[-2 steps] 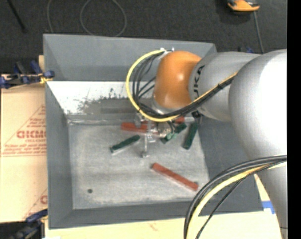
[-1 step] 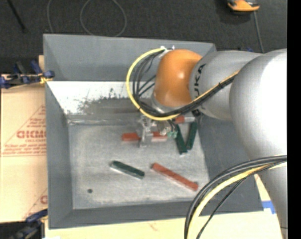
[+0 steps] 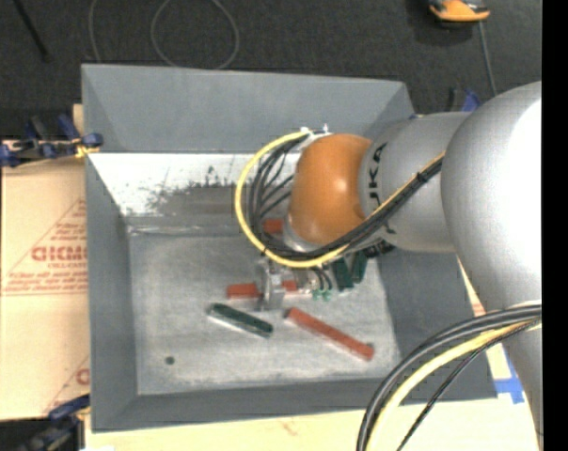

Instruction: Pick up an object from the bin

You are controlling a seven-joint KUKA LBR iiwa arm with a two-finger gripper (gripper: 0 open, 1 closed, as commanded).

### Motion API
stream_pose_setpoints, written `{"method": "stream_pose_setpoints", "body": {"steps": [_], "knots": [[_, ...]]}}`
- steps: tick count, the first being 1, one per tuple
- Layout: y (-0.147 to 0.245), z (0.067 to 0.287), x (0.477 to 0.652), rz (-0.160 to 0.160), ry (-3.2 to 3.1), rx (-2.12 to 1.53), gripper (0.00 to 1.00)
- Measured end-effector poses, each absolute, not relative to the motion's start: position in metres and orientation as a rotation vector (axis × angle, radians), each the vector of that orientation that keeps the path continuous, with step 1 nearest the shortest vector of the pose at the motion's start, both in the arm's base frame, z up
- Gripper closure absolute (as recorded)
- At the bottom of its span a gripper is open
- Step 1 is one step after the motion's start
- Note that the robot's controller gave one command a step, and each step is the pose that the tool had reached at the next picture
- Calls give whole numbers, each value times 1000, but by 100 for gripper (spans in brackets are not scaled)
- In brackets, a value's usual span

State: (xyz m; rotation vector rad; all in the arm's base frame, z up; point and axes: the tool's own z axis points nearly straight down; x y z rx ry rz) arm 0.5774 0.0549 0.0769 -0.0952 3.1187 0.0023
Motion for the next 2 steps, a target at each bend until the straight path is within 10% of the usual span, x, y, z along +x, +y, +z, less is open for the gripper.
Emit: {"method": "stream_pose_setpoints", "body": {"steps": [1, 2], "knots": [[66, 204, 556, 1, 3128, -121, 100], [66, 199, 556, -1, 3135, -122, 0]]}}
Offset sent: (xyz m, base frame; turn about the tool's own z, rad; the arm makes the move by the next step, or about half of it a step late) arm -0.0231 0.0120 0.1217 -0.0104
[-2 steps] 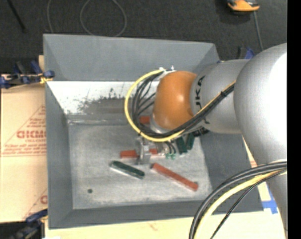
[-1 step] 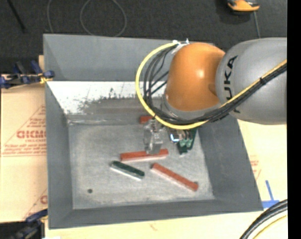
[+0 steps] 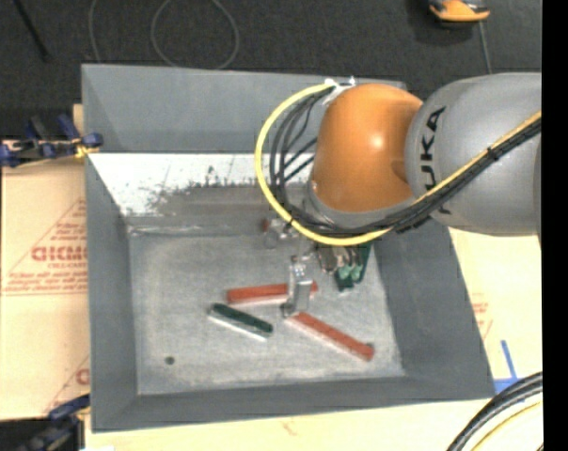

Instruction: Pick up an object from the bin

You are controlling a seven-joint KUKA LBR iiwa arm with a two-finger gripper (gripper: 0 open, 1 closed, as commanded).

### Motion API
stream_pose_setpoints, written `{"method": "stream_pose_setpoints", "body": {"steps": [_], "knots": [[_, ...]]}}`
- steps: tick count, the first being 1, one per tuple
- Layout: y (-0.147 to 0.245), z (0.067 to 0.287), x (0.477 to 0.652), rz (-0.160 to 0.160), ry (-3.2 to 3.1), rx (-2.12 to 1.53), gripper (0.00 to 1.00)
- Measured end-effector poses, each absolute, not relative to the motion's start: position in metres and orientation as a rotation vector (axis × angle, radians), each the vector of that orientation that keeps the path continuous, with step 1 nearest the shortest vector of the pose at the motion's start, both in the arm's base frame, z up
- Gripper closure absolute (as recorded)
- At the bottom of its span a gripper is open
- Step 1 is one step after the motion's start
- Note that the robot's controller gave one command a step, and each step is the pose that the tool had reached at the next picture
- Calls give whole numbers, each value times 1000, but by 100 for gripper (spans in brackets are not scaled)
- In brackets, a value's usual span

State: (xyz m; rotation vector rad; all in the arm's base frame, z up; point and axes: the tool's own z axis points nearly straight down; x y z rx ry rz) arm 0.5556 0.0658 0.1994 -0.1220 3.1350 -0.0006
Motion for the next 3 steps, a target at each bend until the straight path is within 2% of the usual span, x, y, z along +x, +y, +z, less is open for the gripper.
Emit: {"method": "stream_pose_setpoints", "body": {"steps": [1, 2, 3], "knots": [[48, 199, 558, -2, 3135, -100, 0], [20, 91, 571, 0, 3140, 155, 0], [25, 69, 562, -1, 3138, 142, 0]]}}
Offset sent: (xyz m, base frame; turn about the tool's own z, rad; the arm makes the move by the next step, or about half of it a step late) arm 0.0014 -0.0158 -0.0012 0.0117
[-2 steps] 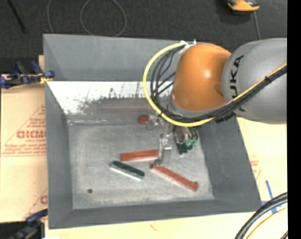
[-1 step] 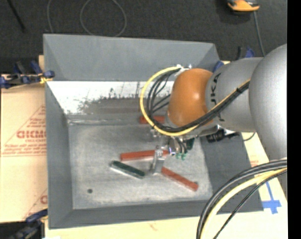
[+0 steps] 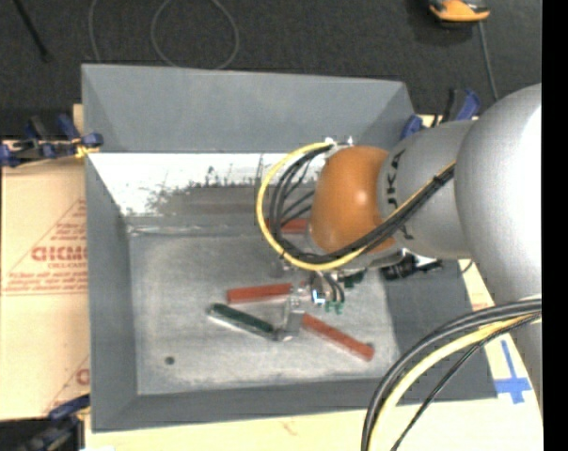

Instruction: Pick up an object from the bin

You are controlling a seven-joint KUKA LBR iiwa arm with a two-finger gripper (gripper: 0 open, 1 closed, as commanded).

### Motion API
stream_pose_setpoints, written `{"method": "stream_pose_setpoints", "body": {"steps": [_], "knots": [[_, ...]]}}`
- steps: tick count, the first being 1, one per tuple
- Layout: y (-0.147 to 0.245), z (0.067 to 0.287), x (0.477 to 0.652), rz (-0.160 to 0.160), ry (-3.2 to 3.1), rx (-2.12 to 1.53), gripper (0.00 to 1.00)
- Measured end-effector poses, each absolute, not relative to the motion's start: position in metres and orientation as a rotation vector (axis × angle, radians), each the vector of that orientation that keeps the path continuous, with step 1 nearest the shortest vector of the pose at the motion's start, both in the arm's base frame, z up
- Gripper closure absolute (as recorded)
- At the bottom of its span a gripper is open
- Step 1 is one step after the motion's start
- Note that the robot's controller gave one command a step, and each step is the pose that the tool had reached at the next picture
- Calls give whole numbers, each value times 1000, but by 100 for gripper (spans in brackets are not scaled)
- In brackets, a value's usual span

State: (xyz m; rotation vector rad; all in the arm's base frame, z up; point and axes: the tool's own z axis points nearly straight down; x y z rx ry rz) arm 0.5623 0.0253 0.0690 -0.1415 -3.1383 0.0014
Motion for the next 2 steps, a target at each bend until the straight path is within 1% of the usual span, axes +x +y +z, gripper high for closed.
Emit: {"method": "stream_pose_setpoints", "body": {"steps": [1, 2], "knots": [[25, 71, 564, 1, -3143, -140, 100], [85, 214, 522, -3, -3152, -7, 100]]}}
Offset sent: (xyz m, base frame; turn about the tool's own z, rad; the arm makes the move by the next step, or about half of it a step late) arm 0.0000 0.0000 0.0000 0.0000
